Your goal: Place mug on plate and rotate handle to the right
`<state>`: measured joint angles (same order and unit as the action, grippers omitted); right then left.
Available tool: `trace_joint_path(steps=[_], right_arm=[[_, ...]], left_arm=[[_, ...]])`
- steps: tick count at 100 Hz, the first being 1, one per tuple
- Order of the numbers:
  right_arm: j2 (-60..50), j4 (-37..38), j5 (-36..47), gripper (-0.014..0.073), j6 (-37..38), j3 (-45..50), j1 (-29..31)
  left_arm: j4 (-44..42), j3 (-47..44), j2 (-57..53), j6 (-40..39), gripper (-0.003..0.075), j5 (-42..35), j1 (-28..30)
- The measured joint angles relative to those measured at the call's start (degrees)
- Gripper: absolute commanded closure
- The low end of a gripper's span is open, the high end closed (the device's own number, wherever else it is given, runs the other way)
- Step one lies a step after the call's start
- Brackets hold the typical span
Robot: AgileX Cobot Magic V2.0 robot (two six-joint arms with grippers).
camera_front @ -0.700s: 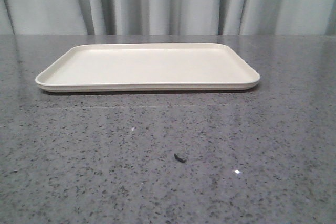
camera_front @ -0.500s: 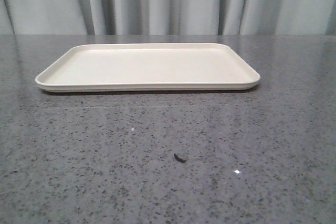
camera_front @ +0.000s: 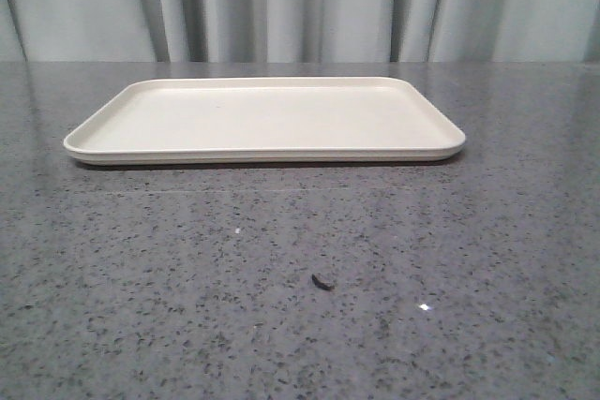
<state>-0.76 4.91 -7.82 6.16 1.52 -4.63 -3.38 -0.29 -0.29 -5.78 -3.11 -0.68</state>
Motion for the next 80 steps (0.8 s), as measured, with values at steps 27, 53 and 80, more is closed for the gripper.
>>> trace_joint_path(steps=[27, 53, 80], right_arm=[[0.0, 4.27, 0.42, 0.0654, -0.89, 0.0, 0.0], [0.0, 4.41, 5.52, 0.0654, -0.89, 0.0, 0.0], [0.0, 4.39, 6.49, 0.0654, -0.89, 0.0, 0.0]], left_arm=[[0.0, 0.0, 0.0, 0.0, 0.0739, 0.0, 0.0], [0.0, 0.0, 0.0, 0.0, 0.0739, 0.0, 0.0], [0.0, 0.26, 0.0, 0.0, 0.0739, 0.49, 0.0]])
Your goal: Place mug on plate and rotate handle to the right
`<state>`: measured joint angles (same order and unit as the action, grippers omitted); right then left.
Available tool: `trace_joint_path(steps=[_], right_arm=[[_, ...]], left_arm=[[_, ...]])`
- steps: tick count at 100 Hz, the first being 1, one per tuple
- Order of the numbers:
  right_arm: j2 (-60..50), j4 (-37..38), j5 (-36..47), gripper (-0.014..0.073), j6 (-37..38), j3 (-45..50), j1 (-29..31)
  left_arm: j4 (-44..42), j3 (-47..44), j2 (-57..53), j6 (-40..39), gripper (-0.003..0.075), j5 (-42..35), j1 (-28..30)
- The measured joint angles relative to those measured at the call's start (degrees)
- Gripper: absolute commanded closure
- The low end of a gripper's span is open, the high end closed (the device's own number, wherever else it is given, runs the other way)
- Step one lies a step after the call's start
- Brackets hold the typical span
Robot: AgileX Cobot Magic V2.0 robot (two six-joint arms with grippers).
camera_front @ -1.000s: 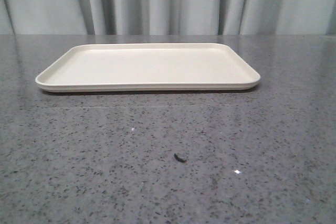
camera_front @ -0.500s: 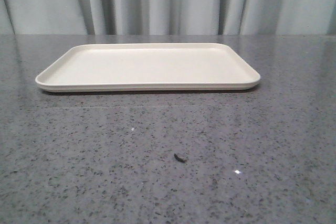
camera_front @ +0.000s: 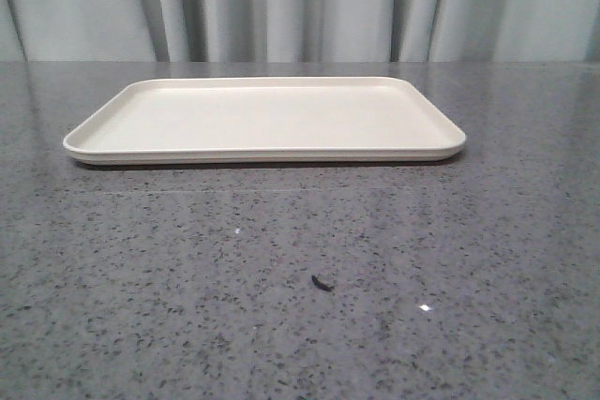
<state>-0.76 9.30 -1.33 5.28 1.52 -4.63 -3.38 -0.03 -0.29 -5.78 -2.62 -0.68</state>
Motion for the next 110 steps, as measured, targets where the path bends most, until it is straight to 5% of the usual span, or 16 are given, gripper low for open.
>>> trace_joint_path(steps=[43, 110], right_arm=[[4.87, -2.51, -20.06, 0.0654, 0.0, -16.58, 0.0], [30.58, -6.66, -23.2, 0.0654, 0.13, -31.83, 0.0]], left_arm=[[0.0, 17.0, 0.0, 0.0, 0.0739, 24.24, 0.0], [2.35, 35.81, 25.09, 0.33, 0.0739, 35.11, 0.0]])
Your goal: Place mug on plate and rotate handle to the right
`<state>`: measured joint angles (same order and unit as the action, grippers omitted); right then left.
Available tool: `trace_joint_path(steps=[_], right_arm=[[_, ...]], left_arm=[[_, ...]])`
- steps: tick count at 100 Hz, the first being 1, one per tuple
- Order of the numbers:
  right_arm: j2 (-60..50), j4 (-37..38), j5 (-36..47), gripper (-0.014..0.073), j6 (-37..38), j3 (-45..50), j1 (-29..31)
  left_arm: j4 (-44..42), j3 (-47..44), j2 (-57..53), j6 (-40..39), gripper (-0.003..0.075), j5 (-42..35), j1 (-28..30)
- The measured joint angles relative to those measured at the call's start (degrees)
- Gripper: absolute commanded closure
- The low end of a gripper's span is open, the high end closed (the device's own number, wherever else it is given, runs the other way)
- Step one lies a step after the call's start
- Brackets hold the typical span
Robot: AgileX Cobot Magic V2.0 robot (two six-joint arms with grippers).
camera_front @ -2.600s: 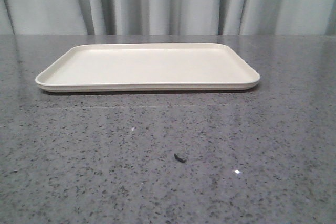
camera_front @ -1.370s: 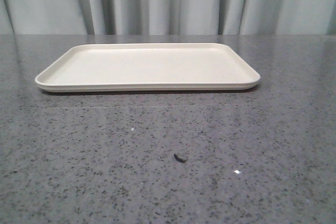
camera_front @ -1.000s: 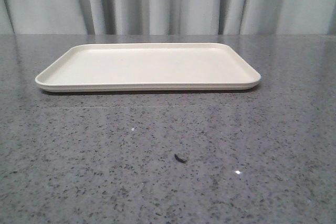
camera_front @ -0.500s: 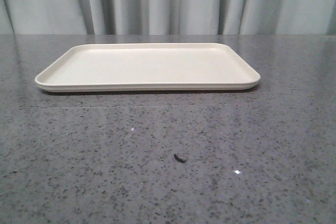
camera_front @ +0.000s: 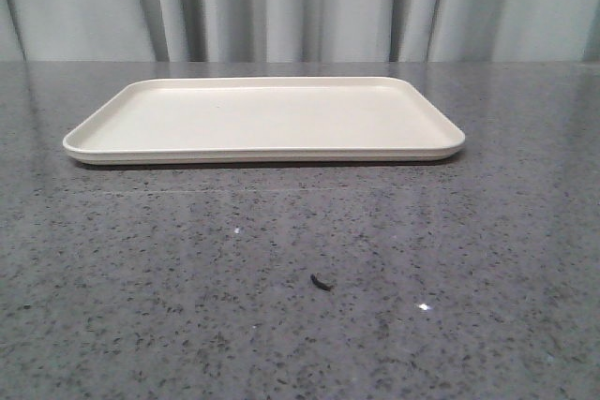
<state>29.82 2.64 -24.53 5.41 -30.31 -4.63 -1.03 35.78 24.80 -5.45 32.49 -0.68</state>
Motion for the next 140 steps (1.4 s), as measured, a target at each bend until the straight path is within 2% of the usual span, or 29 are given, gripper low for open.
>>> trace_joint_path(steps=[37, 45, 52, 76, 86, 109, 140], right_arm=[[0.36, -1.15, -2.3, 0.0654, 0.0, -0.13, 0.0], [0.36, -1.29, -2.39, 0.0654, 0.0, -0.13, 0.0], [0.36, -1.29, -2.39, 0.0654, 0.0, -0.13, 0.0], [0.36, -1.33, -2.39, 0.0654, 0.0, -0.13, 0.0], [0.36, -1.33, -2.39, 0.0654, 0.0, -0.13, 0.0], [0.36, -1.59, -2.28, 0.0654, 0.0, -0.13, 0.0], [0.36, -1.69, -2.28, 0.0654, 0.0, -0.13, 0.0]], left_arm=[[0.0, 0.36, 2.8, 0.11, 0.0738, 1.04, 0.0], [-0.24, 0.36, 2.83, 0.11, 0.0718, 1.61, 0.0], [-0.67, 0.36, 2.83, 0.11, 0.0648, 2.55, 0.0], [-1.37, 0.36, 2.93, -2.83, 0.0304, 4.36, 0.0], [-3.3, 1.1, 3.79, -6.37, 0.022, 7.55, 0.0], [-8.09, 5.21, 8.27, -12.66, 0.0216, 14.77, 0.0], [-9.77, 13.07, 20.46, -13.82, 0.0218, 21.13, 0.0]])
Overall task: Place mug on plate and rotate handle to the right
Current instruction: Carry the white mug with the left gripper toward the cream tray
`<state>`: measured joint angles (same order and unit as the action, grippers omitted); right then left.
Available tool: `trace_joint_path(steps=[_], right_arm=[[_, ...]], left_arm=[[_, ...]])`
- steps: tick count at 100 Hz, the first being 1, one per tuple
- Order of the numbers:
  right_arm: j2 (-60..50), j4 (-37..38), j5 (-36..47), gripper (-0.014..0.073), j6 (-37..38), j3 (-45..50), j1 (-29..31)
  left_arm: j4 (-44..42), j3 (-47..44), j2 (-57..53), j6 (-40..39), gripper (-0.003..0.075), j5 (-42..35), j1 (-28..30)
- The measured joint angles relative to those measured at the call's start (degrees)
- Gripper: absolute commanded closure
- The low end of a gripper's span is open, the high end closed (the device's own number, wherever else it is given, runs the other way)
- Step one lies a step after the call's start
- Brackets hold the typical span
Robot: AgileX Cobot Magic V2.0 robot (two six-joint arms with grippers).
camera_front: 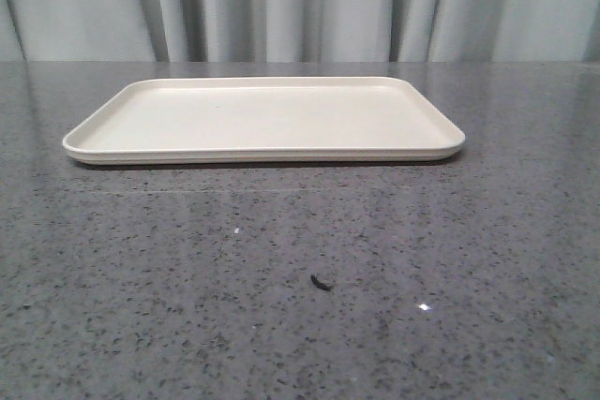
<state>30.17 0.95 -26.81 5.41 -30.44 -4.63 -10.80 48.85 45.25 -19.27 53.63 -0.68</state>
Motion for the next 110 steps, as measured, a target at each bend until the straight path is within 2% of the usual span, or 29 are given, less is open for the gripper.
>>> trace_joint_path(steps=[25, 66, 85, 110], right_arm=[[0.0, 0.0, 0.0, 0.0654, 0.0, 0.0, 0.0], [0.0, -0.04, 0.07, 0.0654, 0.0, 0.0, 0.0], [0.0, -0.04, 0.07, 0.0654, 0.0, 0.0, 0.0], [0.0, -0.04, 0.07, 0.0654, 0.0, 0.0, 0.0]], left_arm=[[-0.3, 6.26, 9.22, 0.0, 0.0218, 5.74, 2.12], [2.72, 7.45, 18.09, 2.46, 0.0235, 7.04, 3.77], [3.02, 7.45, 21.7, 2.82, 0.0342, 6.79, 3.77], [3.5, 7.45, 22.72, 2.91, 0.0559, 6.56, 3.77]])
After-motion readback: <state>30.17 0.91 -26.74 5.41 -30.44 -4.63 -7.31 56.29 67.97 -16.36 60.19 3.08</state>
